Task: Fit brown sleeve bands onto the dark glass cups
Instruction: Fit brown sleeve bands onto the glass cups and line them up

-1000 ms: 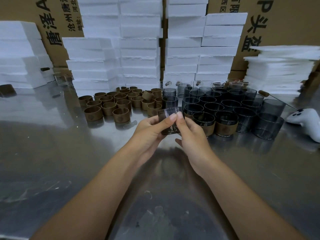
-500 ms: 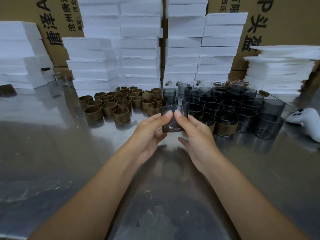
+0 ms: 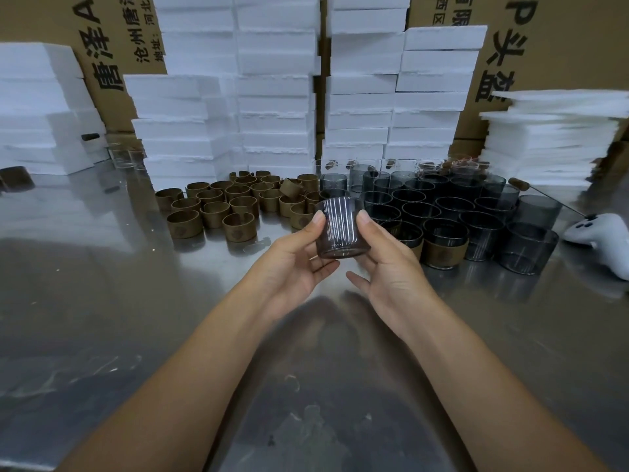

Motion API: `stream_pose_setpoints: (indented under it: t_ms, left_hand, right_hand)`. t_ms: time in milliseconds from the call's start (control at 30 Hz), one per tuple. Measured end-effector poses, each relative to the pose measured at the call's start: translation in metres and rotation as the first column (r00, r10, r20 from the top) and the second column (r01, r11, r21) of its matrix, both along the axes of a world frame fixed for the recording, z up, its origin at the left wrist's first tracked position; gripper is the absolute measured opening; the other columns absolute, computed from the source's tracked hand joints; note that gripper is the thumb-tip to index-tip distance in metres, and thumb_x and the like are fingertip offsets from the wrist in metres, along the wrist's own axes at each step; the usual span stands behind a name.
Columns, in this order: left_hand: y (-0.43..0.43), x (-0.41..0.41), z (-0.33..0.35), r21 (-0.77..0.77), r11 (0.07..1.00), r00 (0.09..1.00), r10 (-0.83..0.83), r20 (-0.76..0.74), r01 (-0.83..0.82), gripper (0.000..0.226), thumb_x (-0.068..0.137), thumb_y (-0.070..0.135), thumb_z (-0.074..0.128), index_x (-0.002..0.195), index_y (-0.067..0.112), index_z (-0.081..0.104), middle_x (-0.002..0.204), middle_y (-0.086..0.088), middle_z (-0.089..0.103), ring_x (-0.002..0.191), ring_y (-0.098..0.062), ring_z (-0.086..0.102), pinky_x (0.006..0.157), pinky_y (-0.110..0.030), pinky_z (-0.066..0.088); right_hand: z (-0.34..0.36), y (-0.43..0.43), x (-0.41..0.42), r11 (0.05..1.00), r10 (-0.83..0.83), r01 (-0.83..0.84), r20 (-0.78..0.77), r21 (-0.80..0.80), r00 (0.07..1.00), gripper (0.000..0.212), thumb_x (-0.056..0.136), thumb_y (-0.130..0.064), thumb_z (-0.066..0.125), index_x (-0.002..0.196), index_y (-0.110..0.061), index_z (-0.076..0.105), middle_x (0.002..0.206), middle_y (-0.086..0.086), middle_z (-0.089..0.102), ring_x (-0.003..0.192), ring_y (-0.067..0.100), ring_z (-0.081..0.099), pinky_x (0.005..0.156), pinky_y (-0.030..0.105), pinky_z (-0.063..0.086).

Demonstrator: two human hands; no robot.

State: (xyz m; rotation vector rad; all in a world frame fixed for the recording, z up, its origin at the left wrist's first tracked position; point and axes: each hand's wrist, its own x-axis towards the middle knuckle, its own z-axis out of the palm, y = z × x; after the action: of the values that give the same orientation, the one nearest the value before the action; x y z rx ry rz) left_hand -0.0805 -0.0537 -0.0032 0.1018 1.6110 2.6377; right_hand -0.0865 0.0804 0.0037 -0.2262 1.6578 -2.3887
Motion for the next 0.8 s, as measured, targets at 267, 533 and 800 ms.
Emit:
stream_pose_setpoints:
  t_ms: [267,533,800]
  left_hand:
    - [0.0019,-0.0015,0.0011,-0.174,0.965,0.978,0.183,-0.1,-0.198,0.042,0.066,0.051,0.064,0.094,0.021,0.075,0.093,0.003,0.075,0.086,-0.006,0.069,0.083,-0.027,0.047]
    - [0.0083,0.0005,-0.0012,-0.279,0.924,0.961,0.225,-0.158,-0.263,0.065,0.061,0.055,0.067,0.111,0.014,0.066,0.099,0.0,0.074,0.098,-0.012,0.069,0.082,-0.026,0.051]
    - [0.0044,0.0008,-0.0029,-0.208,0.973,0.989,0.074,-0.125,-0.099,0.038,0.069,0.045,0.069,0.091,0.015,0.075,0.089,-0.006,0.074,0.085,-0.013,0.07,0.073,-0.021,0.055]
  right_hand:
    - [-0.0023,0.0005,0.0021,0.993,0.025,-0.006,-0.171,0.115,0.985,0.04,0.07,-0.059,0.057,0.099,-0.035,0.071,0.1,-0.02,0.072,0.093,-0.009,0.065,0.075,0.018,0.04]
    - [-0.0045,-0.0001,0.0002,0.99,-0.125,0.136,-0.184,0.046,0.975,0.032,0.081,-0.035,0.07,0.11,-0.024,0.066,0.088,-0.014,0.075,0.08,-0.007,0.068,0.057,0.004,0.045]
    - [-0.0041,0.0001,-0.0025,0.992,-0.086,0.097,-0.127,0.084,0.988,0.054,0.054,-0.055,0.068,0.097,-0.022,0.074,0.076,-0.015,0.071,0.072,-0.006,0.062,0.071,0.018,0.042]
